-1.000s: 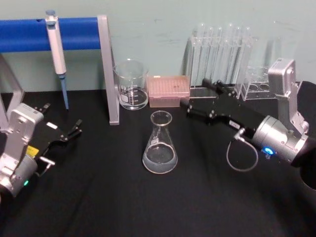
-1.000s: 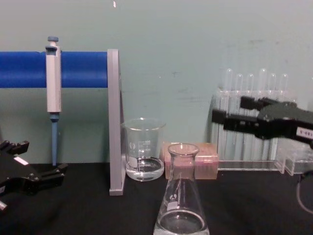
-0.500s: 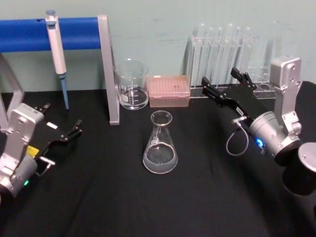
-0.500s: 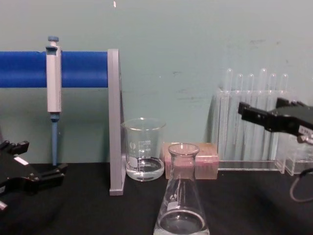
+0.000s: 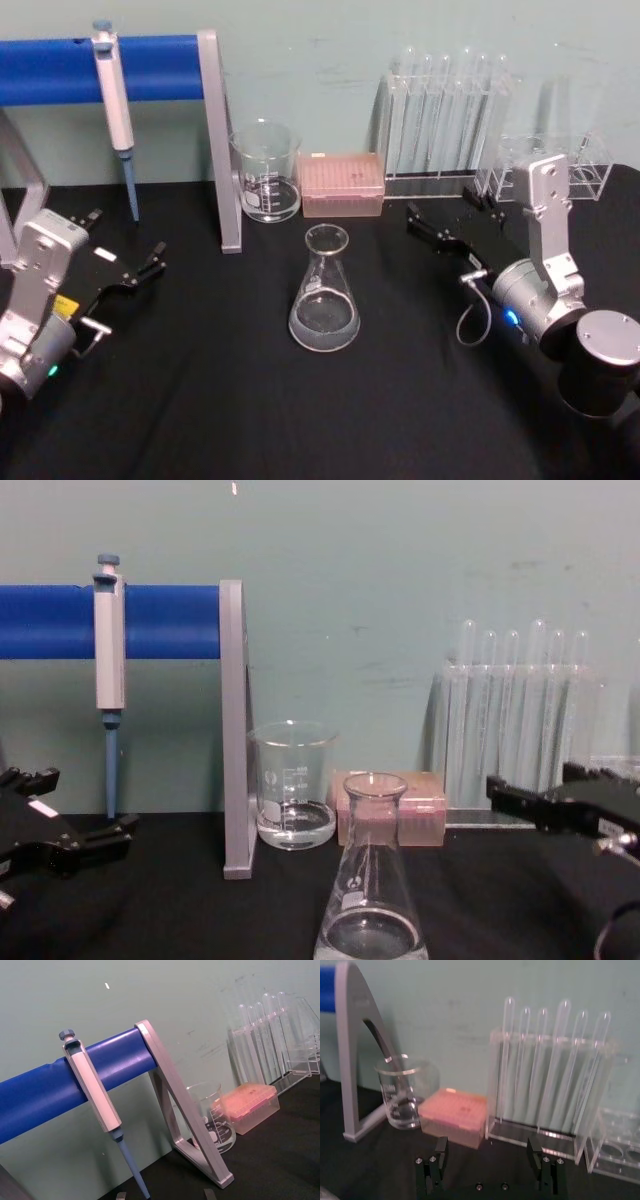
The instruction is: Grasp the erlenmeyer flask with one hand, shake it three times, then place it back.
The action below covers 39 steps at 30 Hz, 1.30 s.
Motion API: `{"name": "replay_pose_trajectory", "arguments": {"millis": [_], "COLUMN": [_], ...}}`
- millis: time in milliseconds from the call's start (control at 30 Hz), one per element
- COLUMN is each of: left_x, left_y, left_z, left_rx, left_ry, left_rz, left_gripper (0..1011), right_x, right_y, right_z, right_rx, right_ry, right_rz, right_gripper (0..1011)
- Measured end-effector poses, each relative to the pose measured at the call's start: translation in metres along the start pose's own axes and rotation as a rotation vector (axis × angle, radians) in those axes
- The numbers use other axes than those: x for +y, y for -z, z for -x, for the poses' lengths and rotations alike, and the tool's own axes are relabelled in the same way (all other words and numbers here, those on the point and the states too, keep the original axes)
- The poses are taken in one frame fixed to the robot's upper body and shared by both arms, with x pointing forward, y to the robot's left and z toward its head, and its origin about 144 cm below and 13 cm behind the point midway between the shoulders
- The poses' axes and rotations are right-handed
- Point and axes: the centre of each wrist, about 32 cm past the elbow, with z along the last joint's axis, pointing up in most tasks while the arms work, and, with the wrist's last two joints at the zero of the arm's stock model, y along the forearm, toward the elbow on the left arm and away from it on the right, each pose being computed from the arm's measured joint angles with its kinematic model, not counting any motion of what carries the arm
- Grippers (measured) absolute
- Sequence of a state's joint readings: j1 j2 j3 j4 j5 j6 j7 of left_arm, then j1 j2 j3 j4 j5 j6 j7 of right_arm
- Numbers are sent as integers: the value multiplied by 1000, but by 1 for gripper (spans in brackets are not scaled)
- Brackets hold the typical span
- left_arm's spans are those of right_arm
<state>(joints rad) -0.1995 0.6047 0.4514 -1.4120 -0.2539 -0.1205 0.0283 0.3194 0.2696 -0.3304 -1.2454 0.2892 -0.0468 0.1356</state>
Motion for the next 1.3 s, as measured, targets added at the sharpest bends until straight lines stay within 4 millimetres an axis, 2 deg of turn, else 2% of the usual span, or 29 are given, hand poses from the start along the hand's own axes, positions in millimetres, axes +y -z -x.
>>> {"name": "replay_pose_trajectory", "arguments": {"millis": [467, 1300], "left_x": [0, 0], "left_y": [0, 0], "left_z": [0, 0], "left_rx": [0, 0], "left_ry": [0, 0], "left_rz": [0, 0], "left_gripper": [1001, 1001], "right_x": [2, 2], "right_y": [14, 15], "right_z": [-1, -1], "right_rx": [-4, -8], "right_ry": [4, 1], "right_rz": [86, 94], "right_gripper": [1002, 1002]}}
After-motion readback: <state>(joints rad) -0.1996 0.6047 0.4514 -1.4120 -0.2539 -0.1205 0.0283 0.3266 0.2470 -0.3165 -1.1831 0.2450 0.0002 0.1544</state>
